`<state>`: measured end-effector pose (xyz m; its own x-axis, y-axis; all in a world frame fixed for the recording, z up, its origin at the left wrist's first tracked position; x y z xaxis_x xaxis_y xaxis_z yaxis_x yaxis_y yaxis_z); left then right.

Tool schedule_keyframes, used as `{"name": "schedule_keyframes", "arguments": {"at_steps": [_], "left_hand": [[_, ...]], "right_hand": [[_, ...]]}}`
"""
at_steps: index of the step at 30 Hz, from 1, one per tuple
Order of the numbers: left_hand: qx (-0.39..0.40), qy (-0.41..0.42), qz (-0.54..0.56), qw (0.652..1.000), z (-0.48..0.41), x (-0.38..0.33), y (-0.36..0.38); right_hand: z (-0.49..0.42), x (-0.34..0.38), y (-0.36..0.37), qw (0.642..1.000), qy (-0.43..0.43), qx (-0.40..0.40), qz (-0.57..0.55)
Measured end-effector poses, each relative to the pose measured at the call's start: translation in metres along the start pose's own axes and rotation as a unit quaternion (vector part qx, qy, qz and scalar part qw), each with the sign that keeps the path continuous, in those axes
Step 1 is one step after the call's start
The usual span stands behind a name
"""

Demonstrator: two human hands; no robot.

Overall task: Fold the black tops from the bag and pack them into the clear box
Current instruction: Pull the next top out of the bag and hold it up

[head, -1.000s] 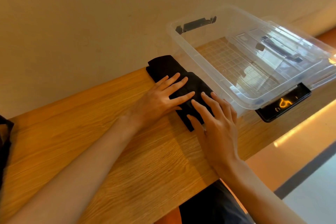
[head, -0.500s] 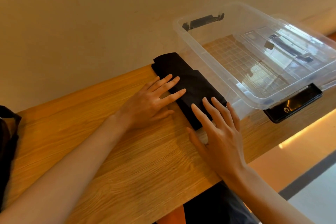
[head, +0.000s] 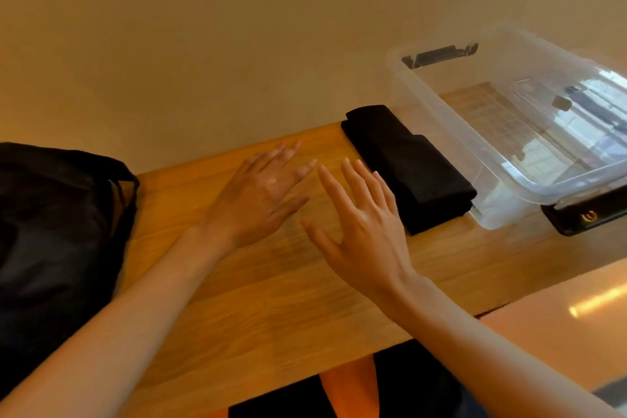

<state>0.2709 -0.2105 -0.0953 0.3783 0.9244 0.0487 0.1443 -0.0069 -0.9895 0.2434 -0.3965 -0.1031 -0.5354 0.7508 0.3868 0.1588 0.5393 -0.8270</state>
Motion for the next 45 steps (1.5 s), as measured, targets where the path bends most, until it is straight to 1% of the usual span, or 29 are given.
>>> {"name": "schedule_keyframes", "arguments": {"at_steps": [4,6,11,14,17,19,22,25,27,29,32,34,36,38,40,43,45], "left_hand": [[-0.015,-0.099,-0.034,0.994,0.048,0.029,-0.042],[-0.016,-0.134,-0.043,0.99,0.075,0.042,-0.064],[-0.025,-0.214,-0.069,0.974,0.154,0.067,-0.115],[-0.028,-0.277,-0.093,0.956,0.207,0.087,-0.138],[-0.018,-0.351,-0.089,0.932,0.254,0.105,-0.152],[-0.015,-0.381,-0.088,0.92,0.279,0.117,-0.158],[-0.012,-0.422,-0.071,0.904,0.305,0.134,-0.158],[-0.002,-0.427,-0.045,0.903,0.321,0.148,-0.151],[0.006,-0.413,-0.051,0.909,0.329,0.155,-0.143],[0.02,-0.409,-0.068,0.91,0.335,0.158,-0.135],[0.016,-0.412,-0.103,0.905,0.342,0.157,-0.127],[0.0,-0.424,-0.112,0.899,0.346,0.157,-0.126],[-0.009,-0.44,-0.112,0.891,0.349,0.156,-0.124],[-0.02,-0.447,-0.104,0.888,0.35,0.156,-0.122],[-0.035,-0.45,-0.102,0.886,0.351,0.158,-0.119],[-0.035,-0.461,-0.108,0.88,0.353,0.162,-0.116],[-0.042,-0.463,-0.111,0.878,0.354,0.162,-0.113]], "right_hand": [[-0.025,0.045,0.011,0.998,-0.025,0.04,-0.044],[-0.04,0.069,0.015,0.995,-0.047,0.059,-0.061],[-0.073,0.149,0.024,0.982,-0.137,0.104,-0.076],[-0.087,0.203,0.034,0.969,-0.182,0.135,-0.095],[-0.1,0.249,0.046,0.96,-0.219,0.147,-0.097],[-0.11,0.275,0.054,0.954,-0.244,0.152,-0.09],[-0.125,0.307,0.073,0.941,-0.271,0.181,-0.089],[-0.138,0.335,0.094,0.919,-0.305,0.219,-0.119],[-0.145,0.354,0.104,0.894,-0.372,0.216,-0.128],[-0.15,0.371,0.115,0.858,-0.45,0.223,-0.11],[-0.154,0.392,0.13,0.804,-0.508,0.303,-0.05],[-0.154,0.402,0.142,0.775,-0.521,0.356,-0.016],[-0.155,0.411,0.151,0.755,-0.528,0.388,0.002],[-0.154,0.416,0.161,0.745,-0.533,0.401,0.019],[-0.153,0.416,0.169,0.744,-0.539,0.393,0.032],[-0.15,0.411,0.175,0.752,-0.527,0.395,-0.011],[-0.151,0.408,0.173,0.745,-0.52,0.417,-0.026]]}}
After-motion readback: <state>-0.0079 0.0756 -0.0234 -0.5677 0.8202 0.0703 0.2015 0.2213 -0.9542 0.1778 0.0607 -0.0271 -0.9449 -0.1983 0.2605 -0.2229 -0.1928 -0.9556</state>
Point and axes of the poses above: each hand's wrist, its own z-axis away from the middle knuckle, its own y-axis out of the palm, x = y × z, the point moved 4 cm from there along -z, towards the middle knuckle, and after that the axes turned 3 degrees about -z, right-handed, at the moved point
